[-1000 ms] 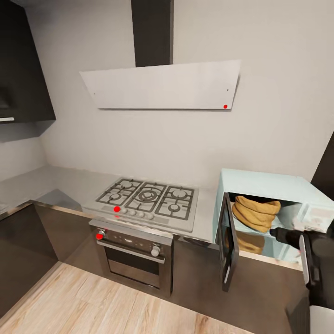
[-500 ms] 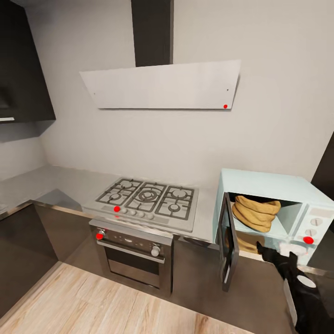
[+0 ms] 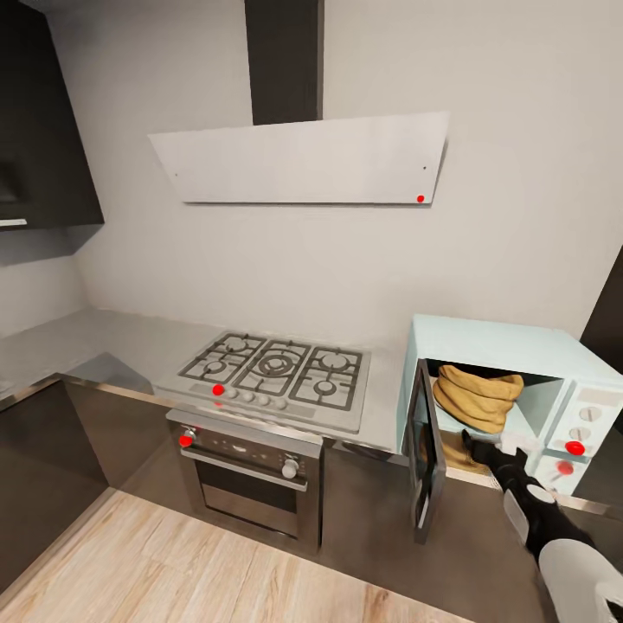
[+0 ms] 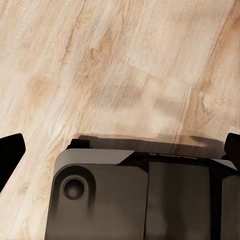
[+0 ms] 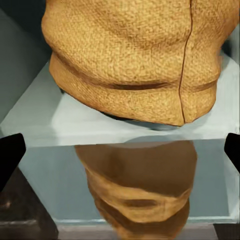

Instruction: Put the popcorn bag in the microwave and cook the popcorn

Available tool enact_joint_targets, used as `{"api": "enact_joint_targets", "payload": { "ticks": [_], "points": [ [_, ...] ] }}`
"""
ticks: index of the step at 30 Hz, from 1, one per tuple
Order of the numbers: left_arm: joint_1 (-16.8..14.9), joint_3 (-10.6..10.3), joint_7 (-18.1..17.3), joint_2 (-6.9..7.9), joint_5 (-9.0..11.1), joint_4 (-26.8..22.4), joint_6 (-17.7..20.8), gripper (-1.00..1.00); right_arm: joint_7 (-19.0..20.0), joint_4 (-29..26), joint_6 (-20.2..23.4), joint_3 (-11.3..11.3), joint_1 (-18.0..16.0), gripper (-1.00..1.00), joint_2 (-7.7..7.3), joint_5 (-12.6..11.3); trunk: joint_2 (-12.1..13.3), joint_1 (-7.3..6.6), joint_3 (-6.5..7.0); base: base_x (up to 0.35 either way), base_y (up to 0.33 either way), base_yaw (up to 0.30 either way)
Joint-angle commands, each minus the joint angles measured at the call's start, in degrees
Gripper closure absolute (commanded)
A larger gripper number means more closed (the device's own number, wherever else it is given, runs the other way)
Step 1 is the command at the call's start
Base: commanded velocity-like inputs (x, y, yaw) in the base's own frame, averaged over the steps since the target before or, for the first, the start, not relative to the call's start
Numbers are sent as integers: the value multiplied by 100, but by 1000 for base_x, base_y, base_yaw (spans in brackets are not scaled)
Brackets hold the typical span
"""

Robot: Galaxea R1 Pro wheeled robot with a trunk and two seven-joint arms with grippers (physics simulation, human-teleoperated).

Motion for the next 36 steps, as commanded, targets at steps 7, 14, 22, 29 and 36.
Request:
{"api": "enact_joint_targets", "payload": {
  "ticks": [7,14,22,29,36],
  "points": [
    [-6,27,3,-2,5,5,-19,-100,25,491,-278,-2,-248,-100,-217,90,-4,2,-2,0,0,0],
    [-9,52,3,-2,11,11,-19,-100,24,544,-402,27,-259,-100,-383,284,-4,2,-2,50,-39,0],
    [-9,53,3,1,16,11,-19,-100,23,552,-427,114,-264,-100,-370,305,-4,2,-2,102,-71,0],
    [-9,75,3,6,16,12,-19,-100,23,552,-427,119,-264,-100,-366,312,-4,2,-2,234,-1,0],
    [-9,69,3,5,8,12,-19,-100,23,552,-422,119,-261,-100,-377,310,-4,2,-2,172,0,0]
  ]
}}
